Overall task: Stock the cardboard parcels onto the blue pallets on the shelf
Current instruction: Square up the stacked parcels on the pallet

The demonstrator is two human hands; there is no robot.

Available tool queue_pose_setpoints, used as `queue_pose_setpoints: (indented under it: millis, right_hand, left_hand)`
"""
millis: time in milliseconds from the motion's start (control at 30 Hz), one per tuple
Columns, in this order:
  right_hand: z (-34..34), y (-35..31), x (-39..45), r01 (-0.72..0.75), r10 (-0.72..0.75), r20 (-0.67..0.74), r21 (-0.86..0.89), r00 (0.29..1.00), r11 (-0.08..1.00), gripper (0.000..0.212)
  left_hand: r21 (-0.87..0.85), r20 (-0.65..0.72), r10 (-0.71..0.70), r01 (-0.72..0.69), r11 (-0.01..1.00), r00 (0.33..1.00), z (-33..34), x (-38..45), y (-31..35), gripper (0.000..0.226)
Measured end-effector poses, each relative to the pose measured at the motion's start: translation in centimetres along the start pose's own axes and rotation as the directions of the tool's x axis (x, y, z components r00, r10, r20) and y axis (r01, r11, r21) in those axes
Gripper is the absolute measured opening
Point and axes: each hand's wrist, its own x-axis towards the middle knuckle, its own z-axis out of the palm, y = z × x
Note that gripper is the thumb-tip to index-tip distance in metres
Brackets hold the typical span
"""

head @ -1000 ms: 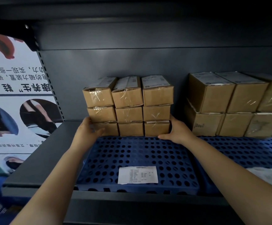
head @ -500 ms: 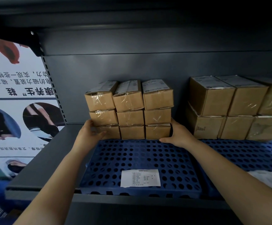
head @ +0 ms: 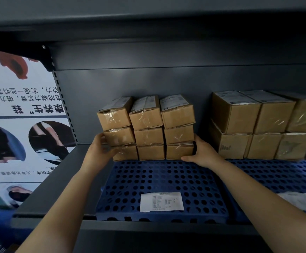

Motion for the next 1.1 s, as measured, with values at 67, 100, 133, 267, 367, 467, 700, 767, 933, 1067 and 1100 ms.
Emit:
queue_pose_setpoints:
  millis: [67,100,133,267,367,467,700,767,933,1067,1100]
  right_hand:
    - [-0.1,-0.2,-0.1,-0.022,0.022,0.001,0.011,1.000,1.000,0.099]
    - [-0.2,-0.3,-0.2,-0.032,0.032,0.001,0.014,0.999,0.999,0.100]
    - [-0.2,-0.4,-0.3,-0.040,0.040,0.002,0.016,0.999,0.999,0.100]
    - [-0.5,-0.8,-0.9,-0.048,0.048,-0.007,0.028,0.999,0.998,0.101]
    - [-0.7,-1.1,-1.3,-0.045,0.046,-0.028,0.057,0.999,0.997,0.101]
    - [-1.0,-1.5,-1.5,-0.018,0.025,-0.070,0.100,0.997,0.995,0.101]
    - [-1.5,-2.3,-1.5,0.008,0.013,-0.117,0.177,0.993,0.984,0.096]
    - [-1.6,-2.4,-1.5,0.014,0.015,-0.132,0.219,0.991,0.976,0.099]
    - [-1.8,-2.8,-1.3,0.015,0.023,-0.133,0.274,0.991,0.962,0.091]
    - [-2.0,-2.9,-1.3,-0.001,0.056,-0.151,0.342,0.987,0.940,0.103]
    - [-2.2,-2.9,-1.3,0.014,0.051,-0.166,0.366,0.985,0.930,0.106]
  left_hand:
    - [0.001,-0.014,0.030,-0.030,1.000,0.999,-0.2,0.0,0.5,0.071]
    - [-0.002,-0.019,0.048,-0.048,0.999,0.999,-0.3,0.0,0.7,0.071]
    - [-0.012,-0.021,0.062,-0.062,0.998,0.998,-0.3,0.0,0.9,0.071]
    - [-0.036,-0.009,0.086,-0.086,0.996,0.996,-0.2,0.0,1.4,0.072]
    - [-0.042,0.003,0.095,-0.094,0.995,0.996,-0.1,0.2,1.5,0.077]
    - [-0.058,0.011,0.110,-0.109,0.992,0.994,-0.2,0.2,1.6,0.078]
    - [-0.071,0.023,0.149,-0.147,0.987,0.989,-0.1,0.2,2.6,0.073]
    - [-0.112,0.012,0.135,-0.133,0.985,0.991,-0.2,0.5,2.8,0.072]
    - [-0.182,-0.002,0.124,-0.122,0.976,0.992,-0.5,1.5,3.3,0.067]
    - [-0.187,-0.011,0.122,-0.121,0.975,0.993,-0.5,1.8,3.8,0.064]
    - [-0.185,-0.017,0.124,-0.125,0.975,0.992,-0.4,1.9,3.9,0.063]
